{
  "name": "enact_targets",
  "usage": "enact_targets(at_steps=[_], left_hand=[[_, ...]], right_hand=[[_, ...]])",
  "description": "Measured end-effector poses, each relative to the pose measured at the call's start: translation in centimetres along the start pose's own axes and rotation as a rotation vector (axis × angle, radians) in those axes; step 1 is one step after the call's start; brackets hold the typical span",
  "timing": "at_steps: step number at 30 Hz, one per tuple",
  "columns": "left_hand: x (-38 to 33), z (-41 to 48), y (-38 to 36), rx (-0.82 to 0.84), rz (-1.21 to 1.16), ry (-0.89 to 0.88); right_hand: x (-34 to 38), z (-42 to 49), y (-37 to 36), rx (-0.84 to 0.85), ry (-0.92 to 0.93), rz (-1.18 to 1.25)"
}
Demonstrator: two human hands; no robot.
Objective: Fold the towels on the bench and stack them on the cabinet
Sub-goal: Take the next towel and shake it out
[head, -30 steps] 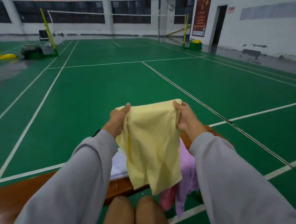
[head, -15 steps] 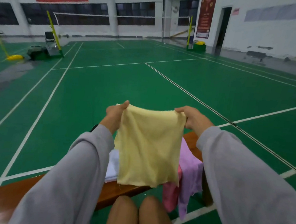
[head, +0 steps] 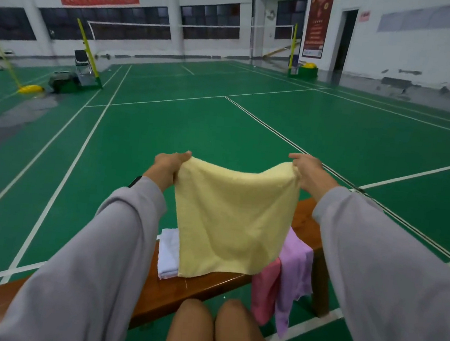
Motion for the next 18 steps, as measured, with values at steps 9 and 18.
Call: enact_targets(at_steps=[9, 18], left_hand=[[-0.3, -0.3, 2.7, -0.130, 0.050, -0.017], [-5.0, -2.1, 1.4, 0.101, -0.214, -0.181]], right_hand=[[1.5, -4.0, -3.2, 0.400, -0.027, -0.070], [3.9, -3.7, -3.0, 0.352, -0.148, -0.024]])
Point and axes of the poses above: each hand's wrist, its own z-axis towards the middle knuckle, its own y-axis out of the back of the hand, x = y × z, the point moved 9 cm from there along z, towards the middle knuckle, and after that the axes turned 2 degrees about y, right-handed, at the moved point
